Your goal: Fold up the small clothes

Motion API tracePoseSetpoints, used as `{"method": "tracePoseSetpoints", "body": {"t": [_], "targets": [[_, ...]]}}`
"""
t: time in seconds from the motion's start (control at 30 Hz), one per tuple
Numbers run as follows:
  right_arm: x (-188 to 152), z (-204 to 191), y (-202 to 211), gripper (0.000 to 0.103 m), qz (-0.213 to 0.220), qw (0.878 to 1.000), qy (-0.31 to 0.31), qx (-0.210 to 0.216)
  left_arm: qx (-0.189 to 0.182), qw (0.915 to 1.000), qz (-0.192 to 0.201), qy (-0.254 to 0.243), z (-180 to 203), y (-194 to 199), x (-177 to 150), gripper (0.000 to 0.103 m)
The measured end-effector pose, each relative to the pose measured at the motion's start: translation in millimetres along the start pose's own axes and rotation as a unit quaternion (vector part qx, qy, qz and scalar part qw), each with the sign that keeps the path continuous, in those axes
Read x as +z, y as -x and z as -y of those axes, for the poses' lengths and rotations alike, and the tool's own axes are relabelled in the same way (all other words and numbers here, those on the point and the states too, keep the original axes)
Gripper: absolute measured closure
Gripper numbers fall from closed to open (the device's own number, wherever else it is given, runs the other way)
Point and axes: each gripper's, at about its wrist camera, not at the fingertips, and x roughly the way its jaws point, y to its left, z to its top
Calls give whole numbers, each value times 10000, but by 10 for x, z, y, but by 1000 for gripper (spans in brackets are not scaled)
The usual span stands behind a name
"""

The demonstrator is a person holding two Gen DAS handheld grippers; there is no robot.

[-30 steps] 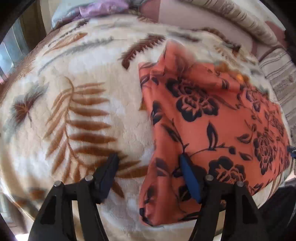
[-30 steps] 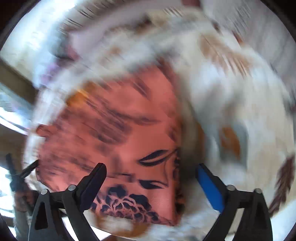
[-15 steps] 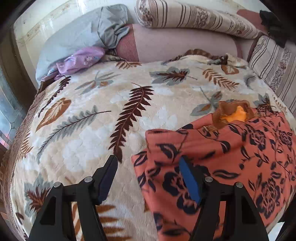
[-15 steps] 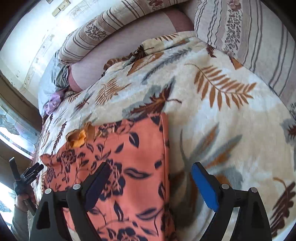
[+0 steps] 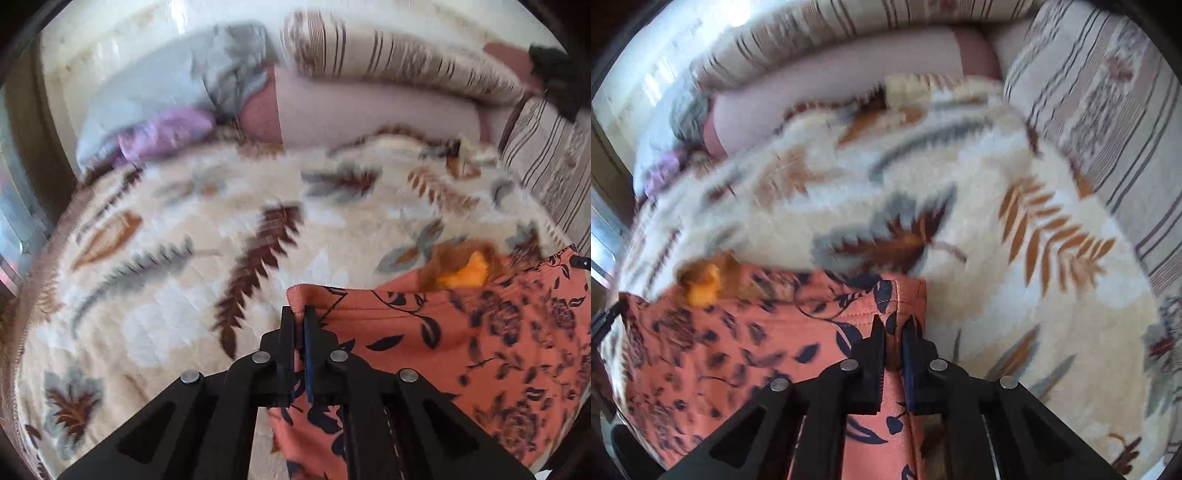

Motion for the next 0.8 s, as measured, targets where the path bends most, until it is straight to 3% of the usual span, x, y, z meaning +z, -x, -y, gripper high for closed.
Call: {"method": "tracePoseSetpoints", "body": {"t": [0.07, 0.17, 0.23, 0.27, 0.3, 0.37, 0.43, 0.47, 0.53, 0.63, 0.7, 0.73, 0.8], "targets": [[71, -43, 344, 95, 461, 9988, 126, -45, 8, 9994, 308, 170, -68, 297, 12, 99], [217, -45, 317, 95, 623, 9979, 181, -40, 237, 9994, 172, 204, -114, 93, 24, 99], [258, -11, -99, 89, 210, 9997, 124, -2, 326, 9987, -357, 151, -111, -390, -26, 95], [218, 58, -482, 86, -315, 9995, -42, -12, 440, 9961, -750, 168, -115, -704, -98, 93], [143, 120, -737, 83, -684, 9974, -208, -20, 485, 9933, -1042, 135, -115, -911, -166, 88], [81, 171, -706, 82, -337, 9988, -350, 66, 709, 9942, -815, 4, -118, -895, -178, 65], [93, 185, -469, 61, -218, 9981, -582, 10, 676, 9950, -706, 202, -194, -645, -96, 48], [90, 176, -287, 42, -54, 9986, -526, -62, 551, 9963, -538, 385, -250, -445, -61, 48], [68, 141, 147, 37, 340, 9979, -553, -58, 486, 9966, -202, 635, -287, -40, -34, 48], [-62, -8, 586, 33, 411, 9927, -760, 845, 59, 9974, 21, 719, -148, 490, -157, 43], [-275, -168, 781, 20, 379, 9826, -822, 1623, -145, 9976, 76, 673, 21, 712, -331, 33], [-411, -233, 807, 17, 333, 9766, -857, 1943, -294, 9974, 61, 661, 111, 773, -461, 26], [-758, -300, 686, 13, 96, 9684, -951, 2302, -322, 9975, -203, 600, 287, 683, -792, 26]]}}
